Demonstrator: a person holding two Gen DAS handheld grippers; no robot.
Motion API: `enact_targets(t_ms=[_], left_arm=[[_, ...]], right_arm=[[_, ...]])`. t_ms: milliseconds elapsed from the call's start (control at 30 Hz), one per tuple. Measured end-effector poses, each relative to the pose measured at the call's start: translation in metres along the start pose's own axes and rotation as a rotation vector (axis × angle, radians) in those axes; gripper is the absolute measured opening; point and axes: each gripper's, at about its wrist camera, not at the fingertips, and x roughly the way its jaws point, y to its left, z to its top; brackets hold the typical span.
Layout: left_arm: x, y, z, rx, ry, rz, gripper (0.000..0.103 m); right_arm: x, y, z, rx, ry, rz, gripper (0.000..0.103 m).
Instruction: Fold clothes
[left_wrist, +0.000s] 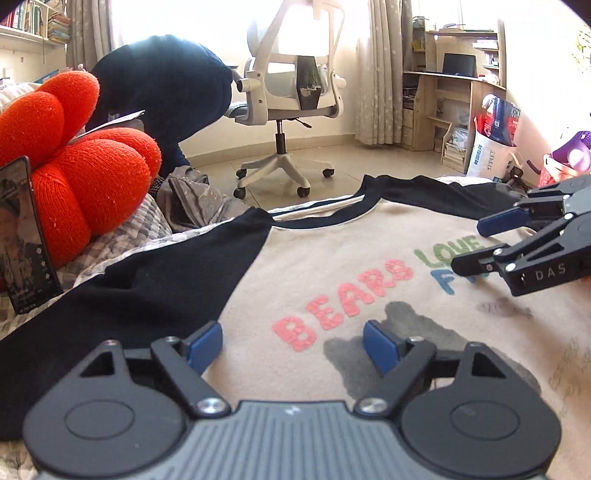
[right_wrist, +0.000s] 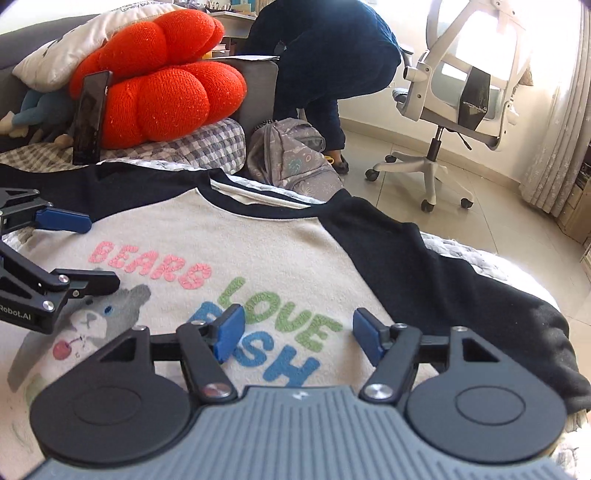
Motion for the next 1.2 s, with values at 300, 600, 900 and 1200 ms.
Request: enact_targets(t_ms=[300,600,900,1200], left_arm=[[-0.067,0.009,-0.042,-0.048,0.077,-0.037,0.091],[-0.124,0.015,-0.071,-0.127,0.23,-0.113,0.079],[-0.149,0.028,-0.092,-0.375,0.352,-0.244,0.04],[-0.166,0.028,-0.1,-0.444,0.406,-0.252,0.004]], right_arm=[[-0.058,0.0,-0.047,-0.007,0.057,0.021,0.075],[-0.11,-0.012,-0.079,-0.007,0.191,0.04,0.075],[-0.14,-0.032,-0.106,0.239,0.337,0.24,0.03],[-0.172,-0.022,-0.089,0.134,0.294,0.196,0.009]])
